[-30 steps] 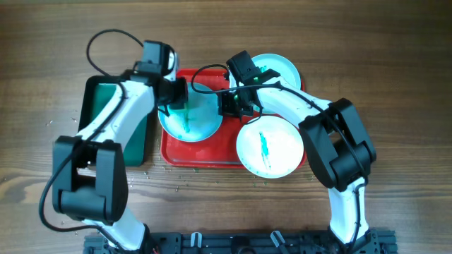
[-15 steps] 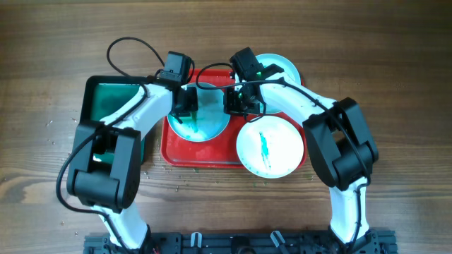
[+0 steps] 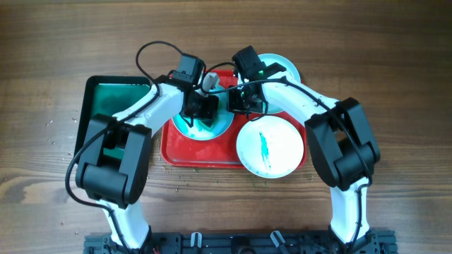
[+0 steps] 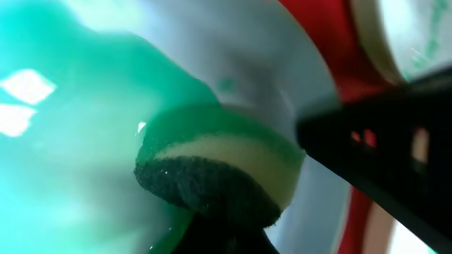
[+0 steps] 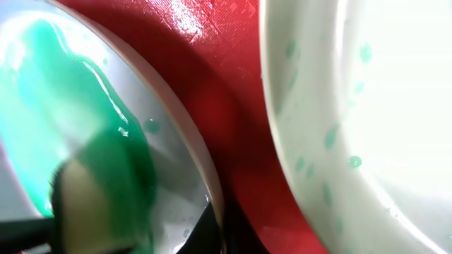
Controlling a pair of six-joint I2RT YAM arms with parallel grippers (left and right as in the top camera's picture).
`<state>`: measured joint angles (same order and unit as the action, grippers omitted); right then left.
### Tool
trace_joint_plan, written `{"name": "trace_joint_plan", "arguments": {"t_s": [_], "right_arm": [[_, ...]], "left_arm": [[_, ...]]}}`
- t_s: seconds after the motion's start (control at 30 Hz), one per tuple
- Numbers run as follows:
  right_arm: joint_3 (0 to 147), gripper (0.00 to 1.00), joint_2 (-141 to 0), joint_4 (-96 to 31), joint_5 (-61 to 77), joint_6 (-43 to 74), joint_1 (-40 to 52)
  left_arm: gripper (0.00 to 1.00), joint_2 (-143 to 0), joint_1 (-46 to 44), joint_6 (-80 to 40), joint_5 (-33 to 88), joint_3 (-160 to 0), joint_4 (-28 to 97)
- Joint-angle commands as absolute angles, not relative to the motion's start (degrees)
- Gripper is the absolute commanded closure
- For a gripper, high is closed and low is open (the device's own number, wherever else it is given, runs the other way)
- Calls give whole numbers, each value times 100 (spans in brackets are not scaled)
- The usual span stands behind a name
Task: Clean dirty plates on tray and stack at the side
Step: 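Scrub the left plate with the sponge while the right gripper holds its rim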
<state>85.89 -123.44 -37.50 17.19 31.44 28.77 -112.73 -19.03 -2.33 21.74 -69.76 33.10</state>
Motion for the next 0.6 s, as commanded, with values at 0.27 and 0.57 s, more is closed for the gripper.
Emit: {"name": "trace_joint_plan", "arguments": {"t_s": [0.27, 0.57], "right_arm": [[8582, 96, -12383, -3743, 1393, 3107, 2853], [8582, 96, -12383, -3732, 1391, 3107, 2853]], "left_arm": [[96, -11360, -838, -598, 947, -6801, 4294], [96, -11360, -1011, -1549, -322, -6799, 2639]]}}
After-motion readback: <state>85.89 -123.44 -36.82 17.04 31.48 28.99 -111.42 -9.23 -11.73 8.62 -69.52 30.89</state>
